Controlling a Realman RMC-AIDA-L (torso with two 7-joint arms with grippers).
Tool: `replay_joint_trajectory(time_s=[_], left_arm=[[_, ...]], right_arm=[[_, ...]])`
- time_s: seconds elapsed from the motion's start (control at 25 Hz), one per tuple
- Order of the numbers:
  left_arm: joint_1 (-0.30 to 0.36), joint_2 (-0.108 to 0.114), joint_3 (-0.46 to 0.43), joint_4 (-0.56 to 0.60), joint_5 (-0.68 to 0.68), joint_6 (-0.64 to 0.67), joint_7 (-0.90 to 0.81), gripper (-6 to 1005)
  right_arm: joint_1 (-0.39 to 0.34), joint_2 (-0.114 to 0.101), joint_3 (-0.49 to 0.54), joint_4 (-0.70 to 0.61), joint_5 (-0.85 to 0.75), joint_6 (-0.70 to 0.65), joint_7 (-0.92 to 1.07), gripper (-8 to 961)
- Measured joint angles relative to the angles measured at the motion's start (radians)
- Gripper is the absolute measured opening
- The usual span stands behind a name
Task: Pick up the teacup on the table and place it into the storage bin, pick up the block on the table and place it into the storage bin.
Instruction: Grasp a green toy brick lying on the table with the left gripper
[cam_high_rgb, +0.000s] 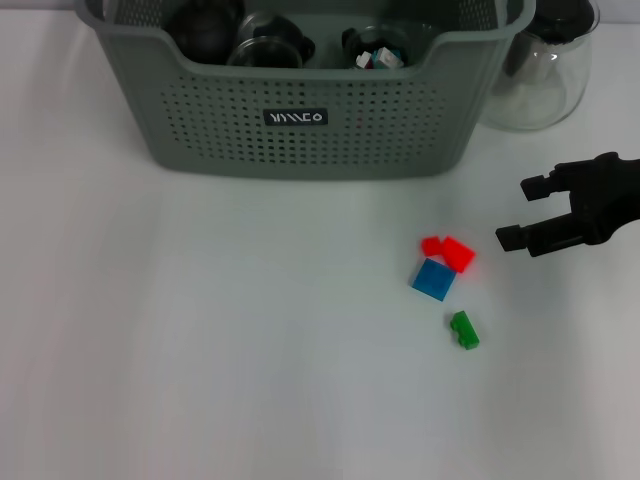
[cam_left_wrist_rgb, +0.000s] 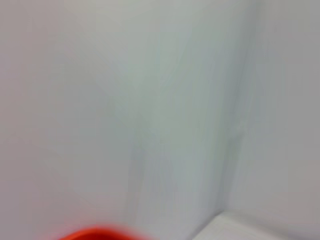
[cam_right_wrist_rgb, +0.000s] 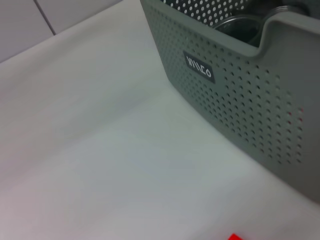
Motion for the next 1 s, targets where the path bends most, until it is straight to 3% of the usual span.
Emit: replay_joint_trajectory(time_s=[0.08, 0.12, 0.2, 0.44, 0.68, 0.72, 1.0], left_arm=[[0.053, -0.013, -0.032, 0.074, -0.079, 0.140, 0.056, 939], [0.053, -0.013, -0.032, 0.074, -0.079, 0.140, 0.056, 939], [0.106, -0.019, -0.046, 0.123, -0.154, 0.350, 0.101, 938], [0.116, -0.020, -0.035, 0.038, -0.098, 0.594, 0.117, 937], [0.101, -0.019, 0.018, -0.059, 0.006, 0.618, 0.125, 936], [0.093, -0.021, 0.079, -0.073, 0.057, 0.598, 0.117, 936], [0.049, -0.024, 0.294, -0.078, 0.147, 0.520, 0.030, 935]], right_arm=[[0.002, 0.000, 0.002, 0.000, 0.000, 0.002, 0.000, 946], [0.002, 0.000, 0.003, 0.000, 0.000, 0.004, 0.001, 946], [0.003, -0.001, 0.004, 0.006, 0.000, 0.007, 0.003, 946], [0.005, -0.002, 0.008, 0.041, 0.006, 0.022, 0.002, 946], [0.003, 0.007, 0.017, 0.059, 0.004, 0.042, 0.003, 946], [0.003, 0.007, 0.017, 0.062, 0.005, 0.043, 0.005, 946], [0.010, 0.004, 0.035, 0.065, 0.006, 0.044, 0.009, 946]])
